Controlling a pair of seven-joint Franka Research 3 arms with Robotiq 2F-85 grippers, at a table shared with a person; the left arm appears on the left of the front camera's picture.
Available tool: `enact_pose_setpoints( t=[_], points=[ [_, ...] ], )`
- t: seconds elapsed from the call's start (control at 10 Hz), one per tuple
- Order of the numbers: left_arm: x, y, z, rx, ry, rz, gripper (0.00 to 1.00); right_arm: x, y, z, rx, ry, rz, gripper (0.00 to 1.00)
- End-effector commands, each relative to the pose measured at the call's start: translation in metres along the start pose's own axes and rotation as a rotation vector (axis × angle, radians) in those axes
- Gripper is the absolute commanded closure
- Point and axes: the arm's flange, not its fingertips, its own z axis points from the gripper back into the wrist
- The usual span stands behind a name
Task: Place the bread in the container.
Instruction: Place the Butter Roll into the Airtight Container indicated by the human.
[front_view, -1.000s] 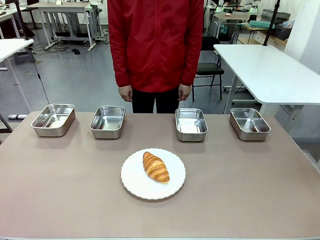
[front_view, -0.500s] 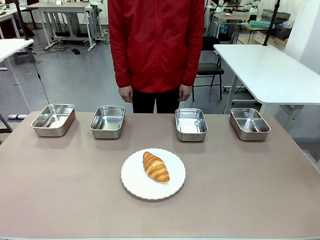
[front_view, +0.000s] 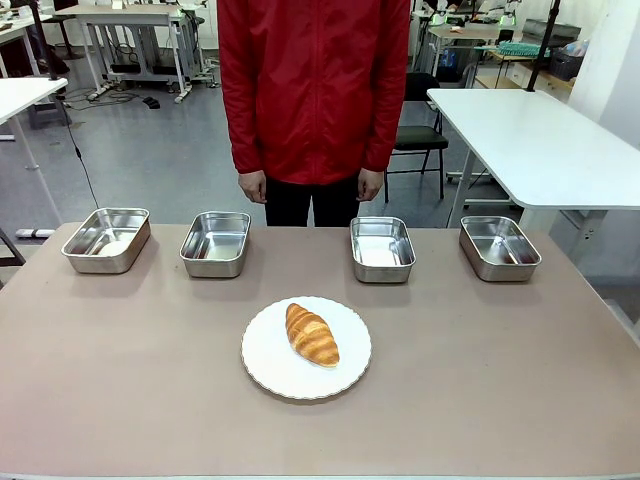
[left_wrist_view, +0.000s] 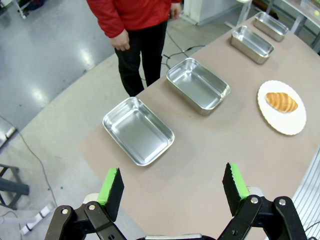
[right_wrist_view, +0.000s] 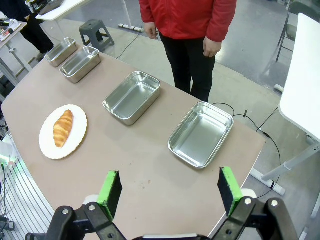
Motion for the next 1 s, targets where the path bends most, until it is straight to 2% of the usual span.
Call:
enact_pose_setpoints(
  t=[0.0,0.9],
  points=[
    [0.0006,-0.0007,0.0004,-0.002,0.002,-0.007,0.00,0.0015,-0.0009,-0.0005,0.008,-0.021,0.007,0.00],
    [0.0006,-0.0007,0.0004,-0.002,0.002,-0.007,0.00,0.0015,-0.0009,-0.0005,0.008,-0.021,0.007,0.00]
  ],
)
